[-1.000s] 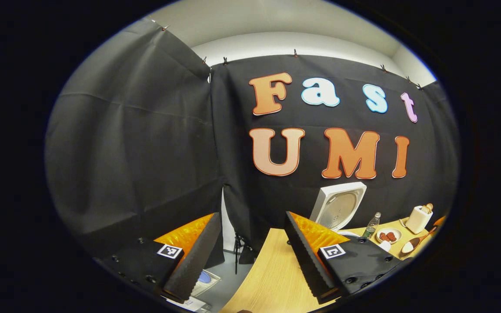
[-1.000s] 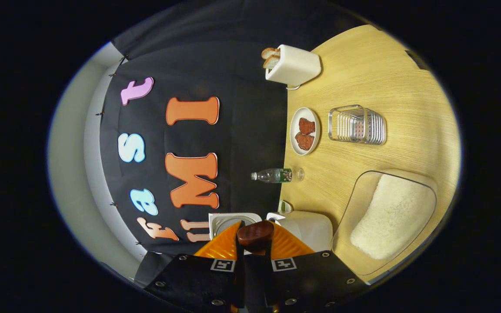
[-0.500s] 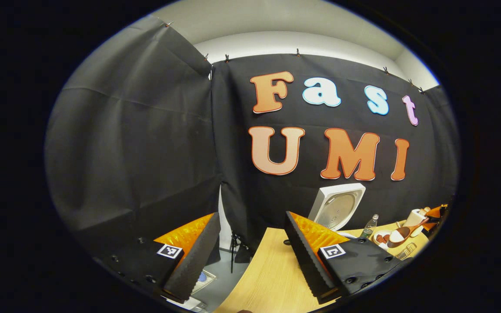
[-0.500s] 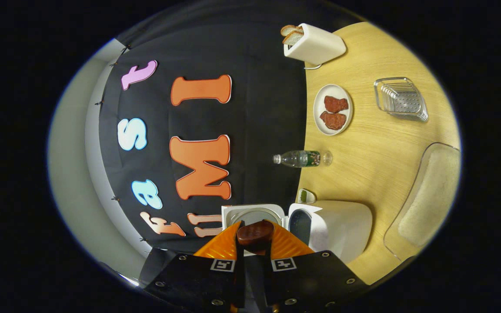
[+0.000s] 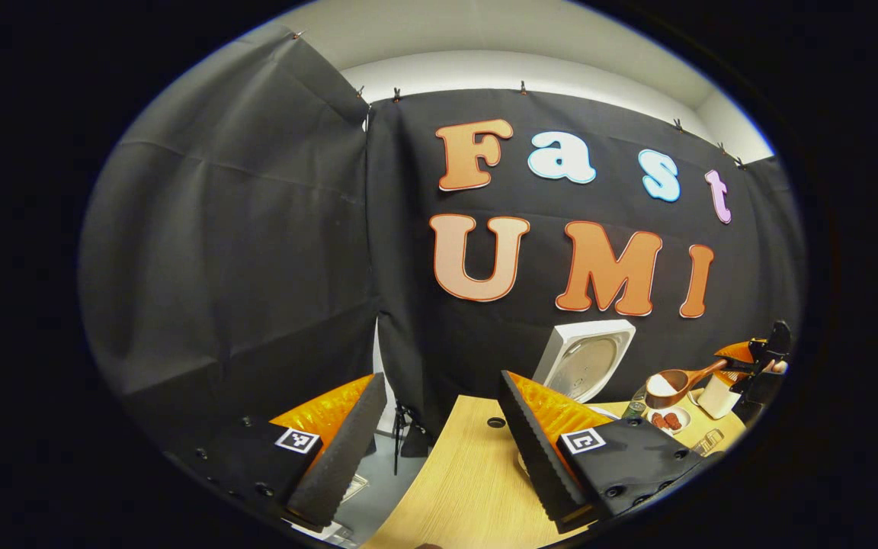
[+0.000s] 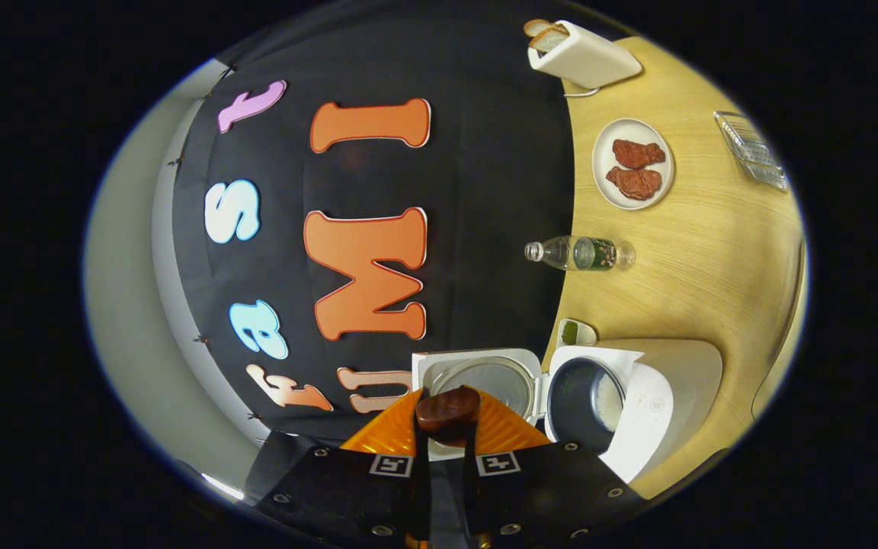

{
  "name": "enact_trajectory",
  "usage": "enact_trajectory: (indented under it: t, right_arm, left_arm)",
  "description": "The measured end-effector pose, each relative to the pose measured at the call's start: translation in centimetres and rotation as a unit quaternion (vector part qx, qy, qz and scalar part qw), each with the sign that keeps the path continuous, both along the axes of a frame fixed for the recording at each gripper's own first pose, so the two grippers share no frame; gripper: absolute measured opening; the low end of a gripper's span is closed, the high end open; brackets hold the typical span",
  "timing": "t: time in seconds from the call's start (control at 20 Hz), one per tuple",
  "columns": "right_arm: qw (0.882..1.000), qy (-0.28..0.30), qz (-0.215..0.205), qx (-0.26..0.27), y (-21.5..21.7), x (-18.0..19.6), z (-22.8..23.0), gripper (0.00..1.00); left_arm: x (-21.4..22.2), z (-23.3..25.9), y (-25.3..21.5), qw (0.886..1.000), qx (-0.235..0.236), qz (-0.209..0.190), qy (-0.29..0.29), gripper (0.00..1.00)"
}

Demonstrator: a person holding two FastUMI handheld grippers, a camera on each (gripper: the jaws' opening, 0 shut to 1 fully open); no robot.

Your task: Close the left gripper, press the button to open the rice cooker; take a wooden spoon from the chopstick holder with the right hand, scoop a spoonful of rice and pour it into the rice cooker, then put the wooden spoon back into the chopstick holder.

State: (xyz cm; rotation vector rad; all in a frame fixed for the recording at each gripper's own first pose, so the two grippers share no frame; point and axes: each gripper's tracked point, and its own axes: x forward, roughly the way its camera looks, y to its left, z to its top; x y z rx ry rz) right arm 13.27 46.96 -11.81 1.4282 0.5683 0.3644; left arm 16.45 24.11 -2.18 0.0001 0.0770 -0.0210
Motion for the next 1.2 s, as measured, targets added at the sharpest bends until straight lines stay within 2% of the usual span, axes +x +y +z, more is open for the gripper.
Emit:
enact_trajectory:
  t: [0.3,0.55,0.7,1.2]
  right_arm:
    - [0.995,-0.061,-0.002,-0.079,2.1,2.5,2.5,0.16]
    - [0.978,-0.119,0.002,-0.173,4.0,3.8,3.8,0.16]
    - [0.967,-0.134,0.006,-0.215,4.6,4.0,3.7,0.16]
    - [0.951,-0.160,0.013,-0.262,5.6,4.1,4.1,0.16]
  left_arm:
    - [0.7,-0.2,0.8,1.000,0.002,0.007,0.003,0.99]
    - [1.4,-0.7,1.2,1.000,0.003,0.012,0.008,0.99]
    - [1.6,-1.0,1.9,1.000,0.010,0.017,0.010,0.99]
    - [1.9,-0.9,2.8,1.000,0.009,0.027,0.010,0.99]
